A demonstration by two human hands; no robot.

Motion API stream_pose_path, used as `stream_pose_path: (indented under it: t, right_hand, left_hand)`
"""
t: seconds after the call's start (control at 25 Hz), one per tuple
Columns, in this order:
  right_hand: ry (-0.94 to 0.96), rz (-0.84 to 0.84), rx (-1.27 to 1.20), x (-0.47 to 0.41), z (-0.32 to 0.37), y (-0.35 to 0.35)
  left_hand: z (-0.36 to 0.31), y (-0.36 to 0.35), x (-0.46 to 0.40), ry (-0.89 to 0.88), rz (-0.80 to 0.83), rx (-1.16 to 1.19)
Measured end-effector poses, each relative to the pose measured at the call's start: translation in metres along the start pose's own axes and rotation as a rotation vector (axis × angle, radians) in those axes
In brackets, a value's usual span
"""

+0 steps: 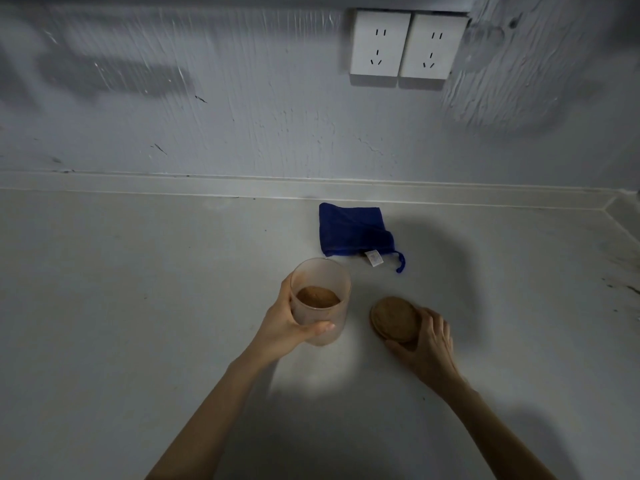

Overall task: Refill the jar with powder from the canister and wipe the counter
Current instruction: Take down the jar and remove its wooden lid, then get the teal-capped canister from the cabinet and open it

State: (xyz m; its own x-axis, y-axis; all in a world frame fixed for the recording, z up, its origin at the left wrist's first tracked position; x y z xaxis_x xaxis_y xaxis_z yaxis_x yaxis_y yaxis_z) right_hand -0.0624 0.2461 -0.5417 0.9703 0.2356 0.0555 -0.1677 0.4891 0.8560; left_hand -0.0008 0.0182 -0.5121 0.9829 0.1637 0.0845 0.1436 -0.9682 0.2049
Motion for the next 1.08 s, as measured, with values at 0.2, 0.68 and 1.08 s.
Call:
stream_pose_path:
  t: [0.2, 0.68, 1.08]
  right_hand:
    - [0.004, 0.015, 0.066, 0.001, 0.011, -0.001]
    - [0.184, -0.036, -0.111, 0.038, 0.053, -0.004]
    - [0.238, -0.027, 0.02, 0.12, 0.047, -0.001]
  left_hand:
    - [0.007, 0.0, 0.001, 0.007, -0.015, 0.029]
    - [0.02, 0.021, 0.043, 0.017, -0.116, -0.144]
    - [0.019, 0.021, 0.117, -0.109, -0.103, -0.585]
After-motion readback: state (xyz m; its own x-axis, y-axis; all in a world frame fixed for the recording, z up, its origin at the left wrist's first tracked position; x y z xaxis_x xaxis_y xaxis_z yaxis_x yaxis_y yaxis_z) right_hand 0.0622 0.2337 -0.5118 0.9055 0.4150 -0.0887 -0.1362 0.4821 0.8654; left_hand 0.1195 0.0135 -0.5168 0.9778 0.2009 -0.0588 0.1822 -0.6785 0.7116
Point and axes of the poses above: each hand's wrist, its own x-axis away from the middle knuckle, its own y-axis out of the back of the hand, z = x × y, the point moved 9 cm from there along -x, towards the middle knuckle, and after that the axes turned 3 degrees about x, right-handed, at the moved point
